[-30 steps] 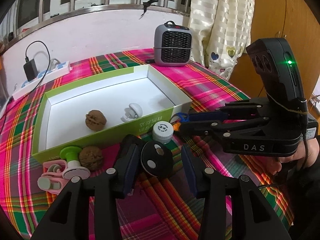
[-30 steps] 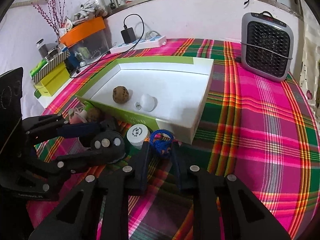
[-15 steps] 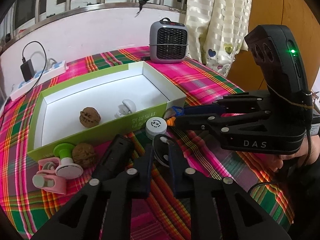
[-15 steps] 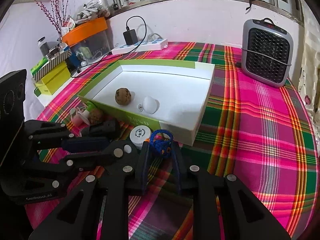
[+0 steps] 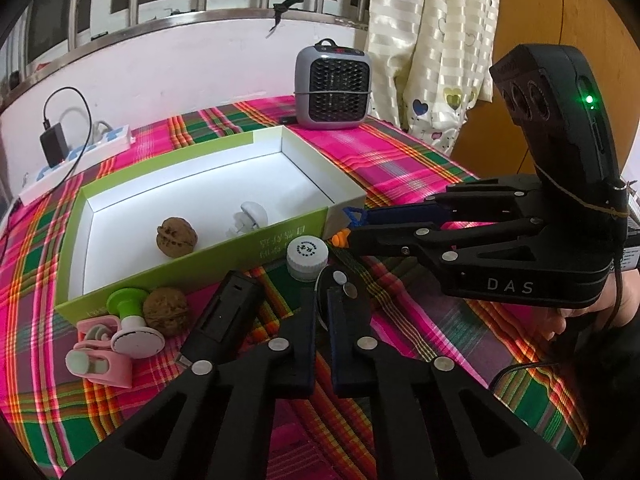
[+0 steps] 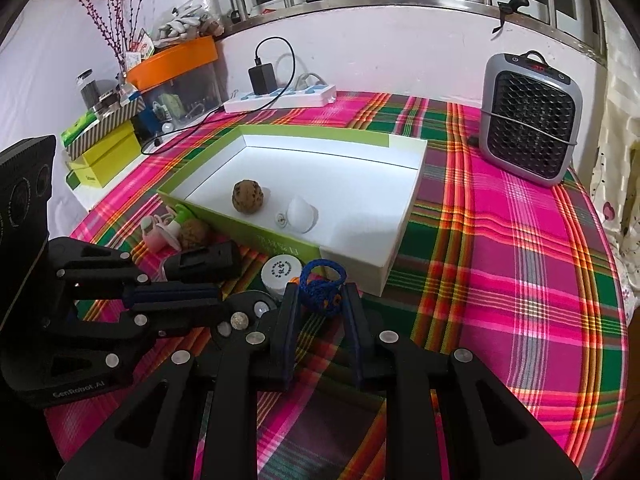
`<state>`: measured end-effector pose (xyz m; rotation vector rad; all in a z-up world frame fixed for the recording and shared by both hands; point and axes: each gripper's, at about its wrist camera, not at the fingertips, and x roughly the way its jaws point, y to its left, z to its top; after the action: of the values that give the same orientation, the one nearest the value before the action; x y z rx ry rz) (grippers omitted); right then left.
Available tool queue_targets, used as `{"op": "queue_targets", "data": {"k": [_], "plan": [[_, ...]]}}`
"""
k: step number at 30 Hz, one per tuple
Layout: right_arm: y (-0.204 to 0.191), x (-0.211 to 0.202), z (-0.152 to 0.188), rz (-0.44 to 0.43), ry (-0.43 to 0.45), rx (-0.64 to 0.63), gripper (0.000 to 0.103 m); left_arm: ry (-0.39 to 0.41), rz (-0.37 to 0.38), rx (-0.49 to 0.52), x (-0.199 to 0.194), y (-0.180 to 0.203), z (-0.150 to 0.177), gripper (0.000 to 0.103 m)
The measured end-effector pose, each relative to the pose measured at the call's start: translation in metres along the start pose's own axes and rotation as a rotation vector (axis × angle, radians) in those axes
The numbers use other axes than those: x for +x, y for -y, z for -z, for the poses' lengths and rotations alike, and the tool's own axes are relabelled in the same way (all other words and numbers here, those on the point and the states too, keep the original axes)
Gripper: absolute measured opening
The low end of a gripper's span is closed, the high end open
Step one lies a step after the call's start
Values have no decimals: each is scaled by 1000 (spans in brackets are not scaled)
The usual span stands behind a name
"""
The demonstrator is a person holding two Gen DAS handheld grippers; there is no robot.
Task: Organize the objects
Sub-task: 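Grasp the black dotted fob with the left gripper while the right grasps the blue rope toy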
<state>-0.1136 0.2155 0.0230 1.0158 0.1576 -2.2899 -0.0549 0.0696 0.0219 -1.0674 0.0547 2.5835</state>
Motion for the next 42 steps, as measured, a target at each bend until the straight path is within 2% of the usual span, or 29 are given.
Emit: {"op": "queue_targets", "data": {"k": [9, 10, 12, 14, 18, 28, 29, 30, 31, 42], "plan": [[3, -2, 0, 4, 6, 15, 22, -14, 9, 9, 2, 0, 0, 5], [4, -2, 0, 3, 5, 16, 22, -21, 12, 5, 3, -1, 0, 7], [3, -1, 0, 3, 3, 16, 22, -25, 28, -3, 4, -2, 0, 25], [3, -2, 0, 2, 3, 17, 22, -17, 45, -3, 2, -2, 0, 30], [4, -2, 0, 4, 5, 22, 22, -13, 56, -5, 4, -2, -2, 36], [8, -5, 0, 8, 12, 29, 22, -54, 95, -62, 24, -4, -10, 35], [8, -5, 0, 8, 13, 30, 22, -54, 96, -64, 25, -3, -11, 33], [8, -6, 0, 8, 13, 31, 22, -53, 95, -65, 26, -2, -11, 24], [9, -6, 1, 7, 15, 33, 22, -53, 88, -63, 26, -2, -11, 23], [7, -12, -1, -18, 48, 34, 22, 22, 35, -62, 5, -3, -13, 23]]}}
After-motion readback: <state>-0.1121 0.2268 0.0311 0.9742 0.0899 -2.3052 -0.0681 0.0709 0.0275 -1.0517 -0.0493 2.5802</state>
